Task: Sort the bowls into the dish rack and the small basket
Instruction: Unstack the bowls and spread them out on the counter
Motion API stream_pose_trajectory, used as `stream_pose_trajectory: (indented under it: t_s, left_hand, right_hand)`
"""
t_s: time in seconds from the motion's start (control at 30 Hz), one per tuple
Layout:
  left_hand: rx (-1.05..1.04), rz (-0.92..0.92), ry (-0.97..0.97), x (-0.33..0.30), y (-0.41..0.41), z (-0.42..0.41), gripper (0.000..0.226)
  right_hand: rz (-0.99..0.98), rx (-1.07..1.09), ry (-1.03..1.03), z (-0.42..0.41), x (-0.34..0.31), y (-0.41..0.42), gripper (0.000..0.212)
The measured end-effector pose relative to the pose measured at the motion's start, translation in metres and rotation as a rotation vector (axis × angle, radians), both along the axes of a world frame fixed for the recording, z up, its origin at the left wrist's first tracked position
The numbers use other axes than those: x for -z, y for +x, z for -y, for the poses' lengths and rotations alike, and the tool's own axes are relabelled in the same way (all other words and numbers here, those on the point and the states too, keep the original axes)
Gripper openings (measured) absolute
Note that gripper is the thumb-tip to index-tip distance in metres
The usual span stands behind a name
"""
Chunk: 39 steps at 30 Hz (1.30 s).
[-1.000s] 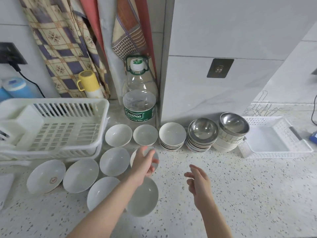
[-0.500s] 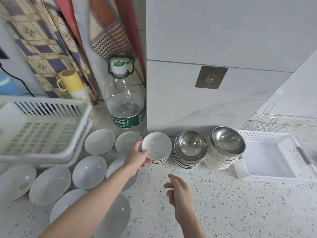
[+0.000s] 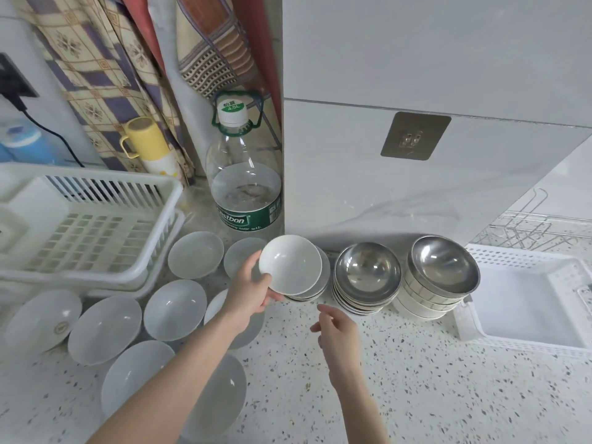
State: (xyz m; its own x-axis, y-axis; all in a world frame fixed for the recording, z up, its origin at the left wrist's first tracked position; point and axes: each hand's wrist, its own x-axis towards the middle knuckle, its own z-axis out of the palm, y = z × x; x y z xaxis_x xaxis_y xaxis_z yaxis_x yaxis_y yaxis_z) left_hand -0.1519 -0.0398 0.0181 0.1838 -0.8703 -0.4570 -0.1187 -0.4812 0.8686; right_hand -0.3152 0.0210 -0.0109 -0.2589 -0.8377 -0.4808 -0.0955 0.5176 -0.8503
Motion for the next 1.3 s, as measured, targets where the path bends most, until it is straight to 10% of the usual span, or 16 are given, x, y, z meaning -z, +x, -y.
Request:
stream_pose_trajectory:
  t_s: [0.23,1.3]
  left_hand:
    - [-0.169,-0.128,-0.048,-0.006,0.030,-0.031,0.058]
    - [-0.303,-0.332,-0.052,-0.012,0.107,-0.100,0.051]
  right_hand:
    - [-0.286,-0.163,-0.006,0.030,-0.002,0.019,0.042]
    - [-0.133,0.277,0.086,0.055,-0.017,0.064,0.032]
